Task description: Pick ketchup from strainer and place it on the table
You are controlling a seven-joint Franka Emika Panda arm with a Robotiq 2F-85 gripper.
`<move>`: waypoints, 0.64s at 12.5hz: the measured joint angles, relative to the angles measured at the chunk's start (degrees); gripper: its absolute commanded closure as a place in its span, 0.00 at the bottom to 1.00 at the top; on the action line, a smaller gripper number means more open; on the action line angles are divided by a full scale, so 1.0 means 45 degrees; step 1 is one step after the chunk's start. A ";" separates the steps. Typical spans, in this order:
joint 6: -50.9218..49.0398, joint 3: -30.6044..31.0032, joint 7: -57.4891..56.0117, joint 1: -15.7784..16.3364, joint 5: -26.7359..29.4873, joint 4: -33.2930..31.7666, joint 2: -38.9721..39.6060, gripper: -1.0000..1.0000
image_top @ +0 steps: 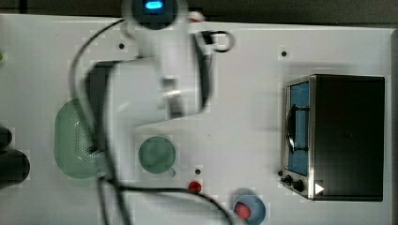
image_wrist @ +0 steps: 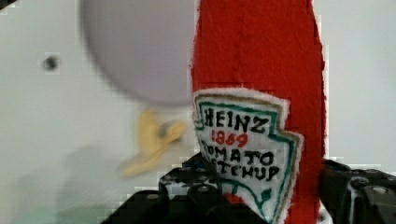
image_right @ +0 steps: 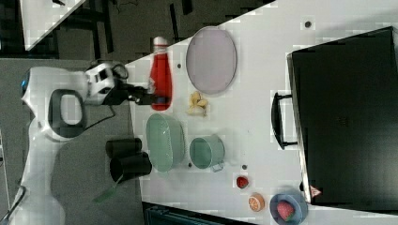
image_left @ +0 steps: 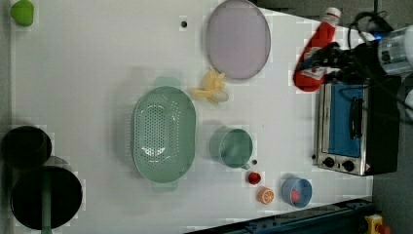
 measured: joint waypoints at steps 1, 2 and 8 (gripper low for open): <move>-0.0019 -0.0516 -0.0403 -0.0131 -0.0003 -0.0025 -0.0006 0.40; -0.0044 -0.0970 -0.0743 -0.0267 0.0017 -0.0075 0.0006 0.40; 0.0504 -0.1741 -0.1542 -0.1032 -0.0589 -0.2002 0.0065 0.40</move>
